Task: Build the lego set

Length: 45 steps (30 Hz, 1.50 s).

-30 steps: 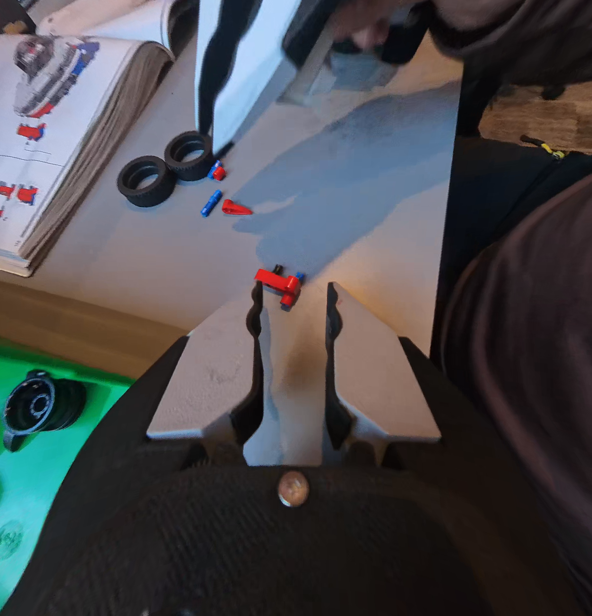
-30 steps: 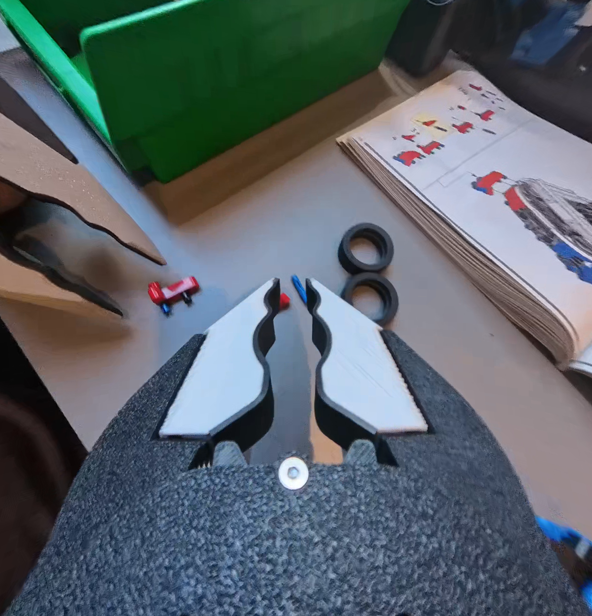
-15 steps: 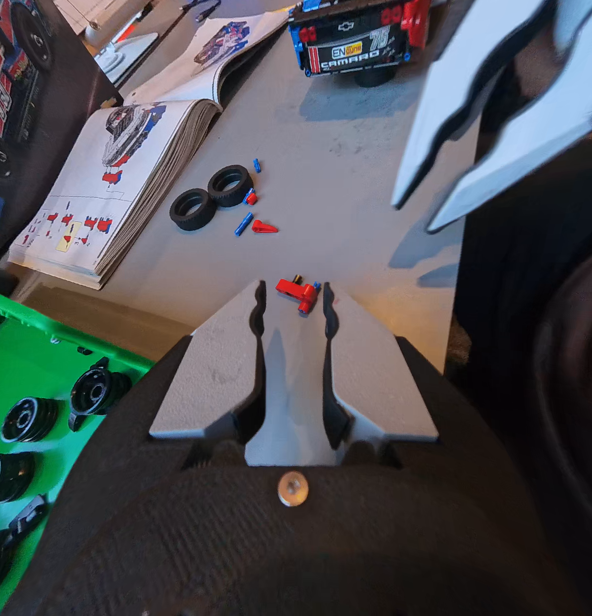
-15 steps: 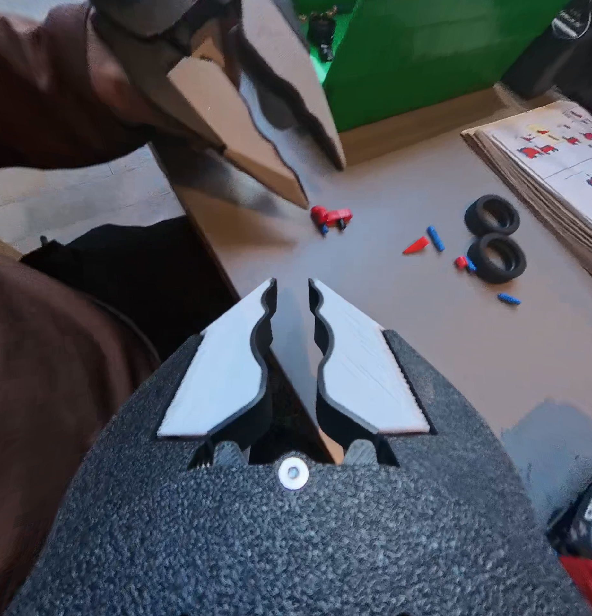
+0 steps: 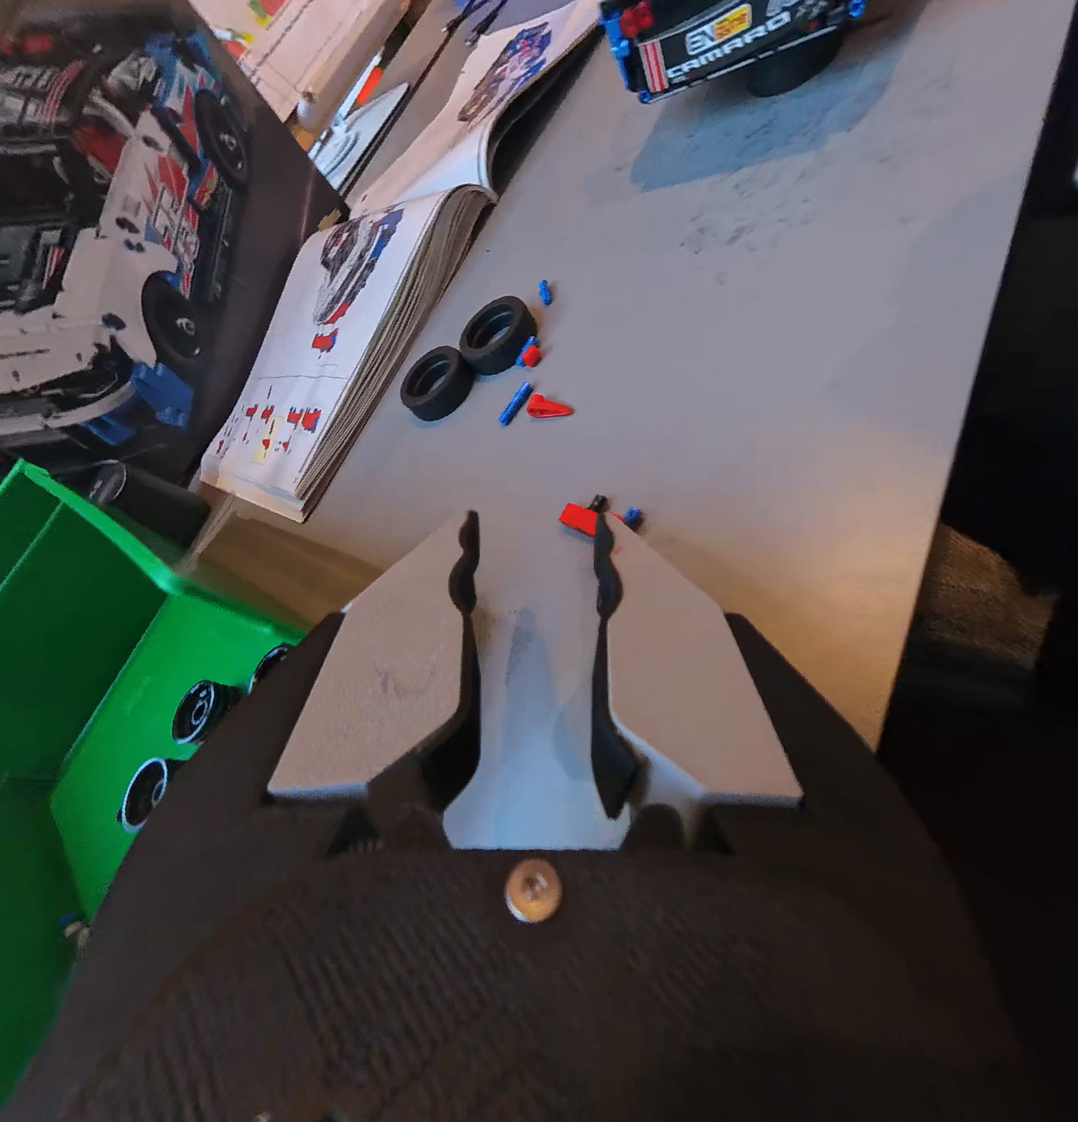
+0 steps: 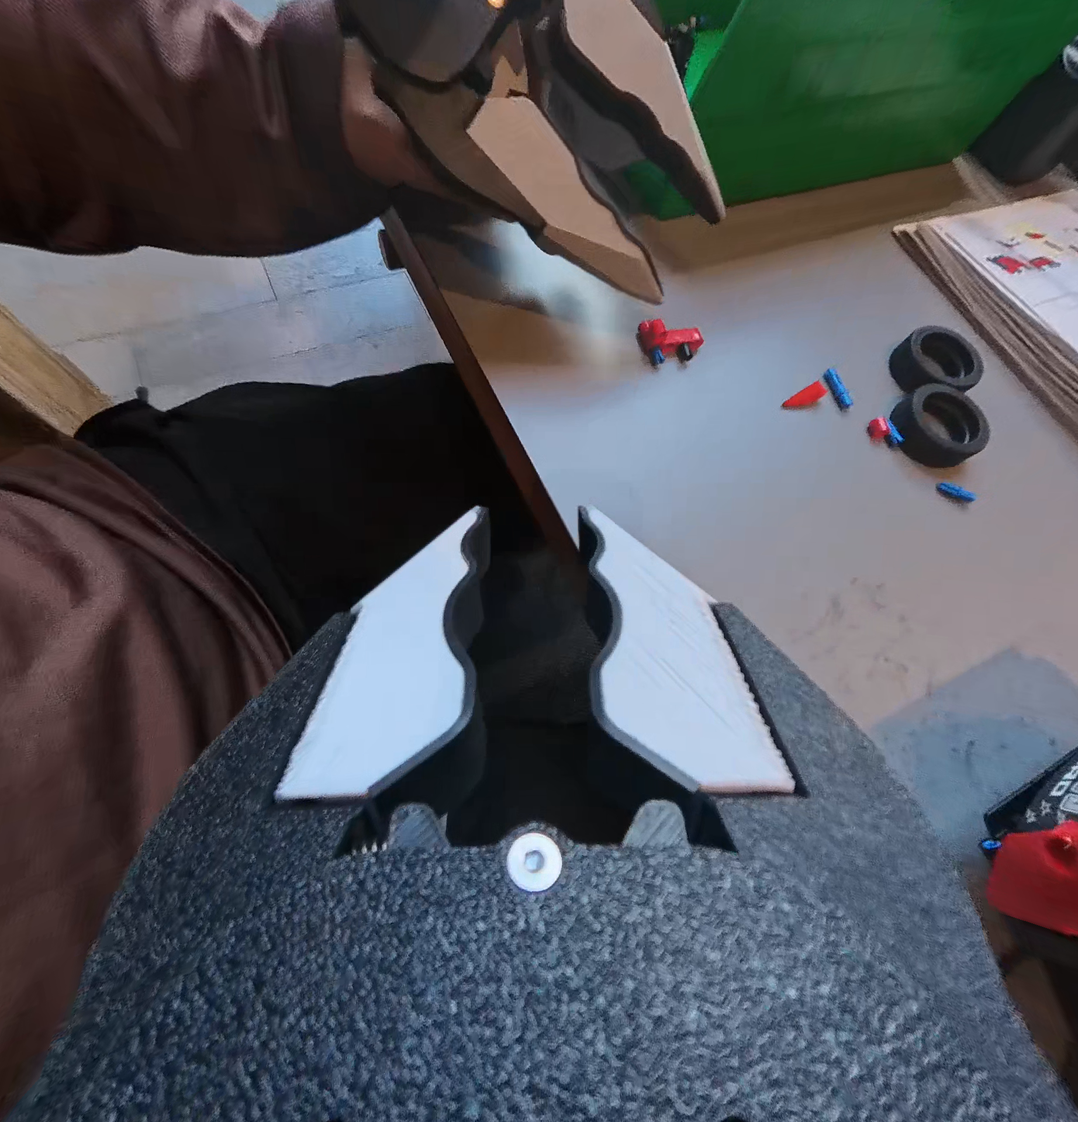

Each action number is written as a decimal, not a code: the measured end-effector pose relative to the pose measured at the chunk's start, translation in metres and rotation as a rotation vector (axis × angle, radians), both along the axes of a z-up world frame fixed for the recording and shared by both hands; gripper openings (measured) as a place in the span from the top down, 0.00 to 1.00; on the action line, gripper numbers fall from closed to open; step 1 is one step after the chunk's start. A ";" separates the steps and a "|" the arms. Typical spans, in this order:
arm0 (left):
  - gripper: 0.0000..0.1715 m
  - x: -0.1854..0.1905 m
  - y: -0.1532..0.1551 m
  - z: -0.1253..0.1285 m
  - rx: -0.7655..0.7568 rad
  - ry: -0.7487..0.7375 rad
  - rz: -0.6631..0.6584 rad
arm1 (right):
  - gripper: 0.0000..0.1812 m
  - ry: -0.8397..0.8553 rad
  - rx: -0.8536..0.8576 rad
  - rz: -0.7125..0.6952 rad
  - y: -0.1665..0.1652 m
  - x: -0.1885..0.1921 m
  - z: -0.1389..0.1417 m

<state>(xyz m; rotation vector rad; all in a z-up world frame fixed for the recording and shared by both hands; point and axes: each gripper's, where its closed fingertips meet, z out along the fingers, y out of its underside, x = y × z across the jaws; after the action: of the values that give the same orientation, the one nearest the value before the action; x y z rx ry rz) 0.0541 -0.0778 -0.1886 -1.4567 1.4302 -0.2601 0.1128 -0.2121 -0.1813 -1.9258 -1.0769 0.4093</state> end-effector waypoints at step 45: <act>0.83 -0.002 -0.006 0.016 0.025 -0.103 -0.037 | 0.87 -0.591 -0.034 0.215 0.176 0.087 0.029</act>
<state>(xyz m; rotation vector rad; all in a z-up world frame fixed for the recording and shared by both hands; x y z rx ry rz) 0.0521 -0.0836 -0.1724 -1.3784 1.3735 -0.3347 0.2001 -0.0358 -0.1525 -2.0202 -1.6721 -0.0422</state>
